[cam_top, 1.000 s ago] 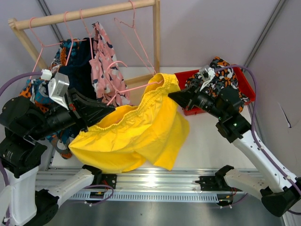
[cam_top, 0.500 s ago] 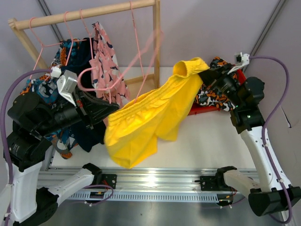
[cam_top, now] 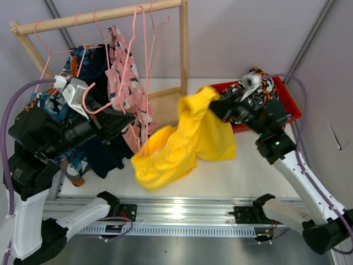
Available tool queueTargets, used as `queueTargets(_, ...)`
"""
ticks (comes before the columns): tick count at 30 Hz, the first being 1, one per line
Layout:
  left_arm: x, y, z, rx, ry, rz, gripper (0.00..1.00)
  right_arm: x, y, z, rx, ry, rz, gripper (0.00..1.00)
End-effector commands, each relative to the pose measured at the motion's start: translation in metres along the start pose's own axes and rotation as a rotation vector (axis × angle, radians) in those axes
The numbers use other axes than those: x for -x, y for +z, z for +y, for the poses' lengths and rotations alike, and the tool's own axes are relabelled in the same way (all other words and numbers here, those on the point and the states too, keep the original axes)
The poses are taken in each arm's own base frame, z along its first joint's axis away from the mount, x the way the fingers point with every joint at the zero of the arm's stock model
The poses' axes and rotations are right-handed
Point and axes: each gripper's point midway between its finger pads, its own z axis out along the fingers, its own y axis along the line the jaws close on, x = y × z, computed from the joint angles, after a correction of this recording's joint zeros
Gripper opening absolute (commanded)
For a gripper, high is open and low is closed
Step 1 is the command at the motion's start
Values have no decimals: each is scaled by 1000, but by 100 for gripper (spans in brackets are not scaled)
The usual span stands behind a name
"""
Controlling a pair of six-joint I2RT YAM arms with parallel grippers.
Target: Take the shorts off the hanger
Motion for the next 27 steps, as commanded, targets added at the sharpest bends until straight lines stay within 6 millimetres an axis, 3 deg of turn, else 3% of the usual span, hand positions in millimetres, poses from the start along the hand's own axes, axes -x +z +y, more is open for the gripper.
queueTargets(1,37,17,39,195,39,-112,0,-53,5,79,192,-93,126,0)
queueTargets(2,25,24,58,277,15,-55,0,-57,5,88,209,-96,145,0)
queueTargets(3,16,38,93,418,7,4,0,-58,6,93,214,-100,149,0)
queueTargets(4,19,36,104,488,6,17,0,-64,4,91,188,-110,182,0)
queueTargets(7,-3,32,131,626,0,120,0,-19,3,77,29,-186,99,0)
queueTargets(8,-14,32,135,635,-3,143,0,4,6,55,-82,-250,55,0)
queueTargets(9,-26,32,138,641,-14,163,0,52,4,63,-102,-277,-39,0)
queueTargets(11,-29,20,126,604,-21,140,0,96,3,53,-165,-304,-95,0)
queueTargets(12,-46,20,128,604,-38,177,0,148,2,45,-218,-330,-195,0)
queueTargets(14,-50,10,121,586,-42,168,0,192,1,37,-269,-357,-275,0)
queueTargets(15,-58,8,122,592,-44,191,0,204,14,9,-331,-369,-280,0)
queueTargets(16,-60,4,122,595,-41,191,0,242,5,26,-321,-403,-372,0)
queueTargets(19,-66,0,128,623,-23,214,0,284,16,3,-389,-458,-455,0)
queueTargets(21,-67,4,133,636,-14,223,0,298,21,-14,-433,-479,-494,0)
queueTargets(24,-65,16,141,643,-11,231,0,301,31,-56,-526,-492,-513,0)
queueTargets(25,-60,19,142,643,-6,223,0,300,30,-70,-555,-492,-509,0)
queueTargets(26,-57,24,145,643,-1,220,0,283,38,-93,-589,-472,-466,0)
queueTargets(27,-58,35,150,638,1,238,0,277,40,-102,-600,-465,-463,0)
